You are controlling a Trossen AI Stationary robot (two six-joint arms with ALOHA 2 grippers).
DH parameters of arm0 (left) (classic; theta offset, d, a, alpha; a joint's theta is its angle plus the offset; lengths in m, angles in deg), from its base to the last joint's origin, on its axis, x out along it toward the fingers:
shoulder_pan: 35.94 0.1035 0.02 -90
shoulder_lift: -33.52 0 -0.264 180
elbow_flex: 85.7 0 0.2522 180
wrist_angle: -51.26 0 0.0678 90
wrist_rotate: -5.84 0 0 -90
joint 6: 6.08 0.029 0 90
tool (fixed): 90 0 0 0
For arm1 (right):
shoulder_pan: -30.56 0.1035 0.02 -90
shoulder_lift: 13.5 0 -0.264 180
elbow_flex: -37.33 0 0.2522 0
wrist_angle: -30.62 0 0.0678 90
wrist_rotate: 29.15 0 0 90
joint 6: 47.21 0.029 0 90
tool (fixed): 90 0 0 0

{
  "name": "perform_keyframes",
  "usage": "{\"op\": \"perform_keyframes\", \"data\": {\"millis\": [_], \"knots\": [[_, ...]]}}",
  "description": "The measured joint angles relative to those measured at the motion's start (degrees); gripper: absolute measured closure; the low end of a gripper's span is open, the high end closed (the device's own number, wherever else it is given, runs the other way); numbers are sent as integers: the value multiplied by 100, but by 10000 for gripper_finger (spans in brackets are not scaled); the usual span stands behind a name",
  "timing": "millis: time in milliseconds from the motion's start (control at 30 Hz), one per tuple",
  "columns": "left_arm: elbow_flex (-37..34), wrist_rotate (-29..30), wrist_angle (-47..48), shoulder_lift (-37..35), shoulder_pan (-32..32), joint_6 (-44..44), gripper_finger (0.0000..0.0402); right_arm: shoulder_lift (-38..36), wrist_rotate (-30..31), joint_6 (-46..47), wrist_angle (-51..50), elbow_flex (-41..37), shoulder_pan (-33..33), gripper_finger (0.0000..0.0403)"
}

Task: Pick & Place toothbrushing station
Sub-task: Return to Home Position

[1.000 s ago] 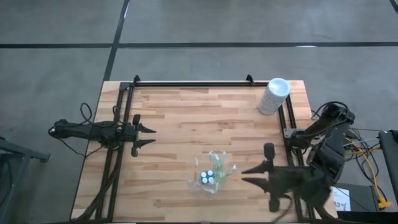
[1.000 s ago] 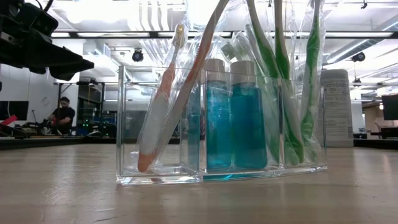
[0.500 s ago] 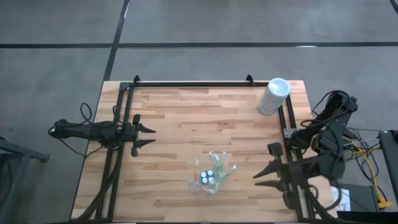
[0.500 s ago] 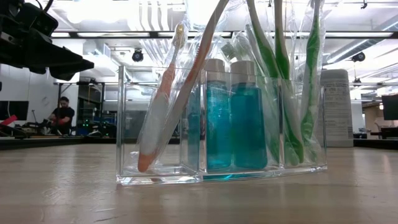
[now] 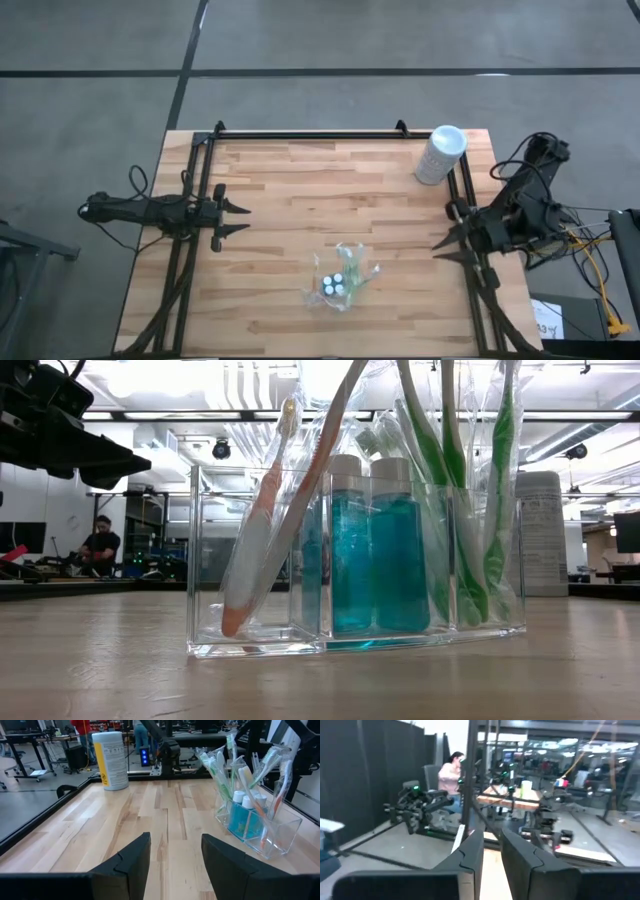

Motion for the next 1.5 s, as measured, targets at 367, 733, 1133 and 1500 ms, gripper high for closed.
{"op": "perform_keyframes", "data": {"millis": [367, 733, 1133, 1500], "knots": [[0, -1, 0, 0, 2, 0, 220, -797, 1558, -1378, 1645, -1412, -107, 349], [0, 1, 0, 1, 0, 0, 220, -1980, 1211, -1323, 1849, -2221, -1115, 351], [0, 0, 0, 0, 1, 0, 220, -2968, -89, -287, 1981, -3244, -2550, 351], [0, 0, 0, 0, 1, 0, 220, -3602, -149, 249, 1987, -3879, -2741, 351]]}}
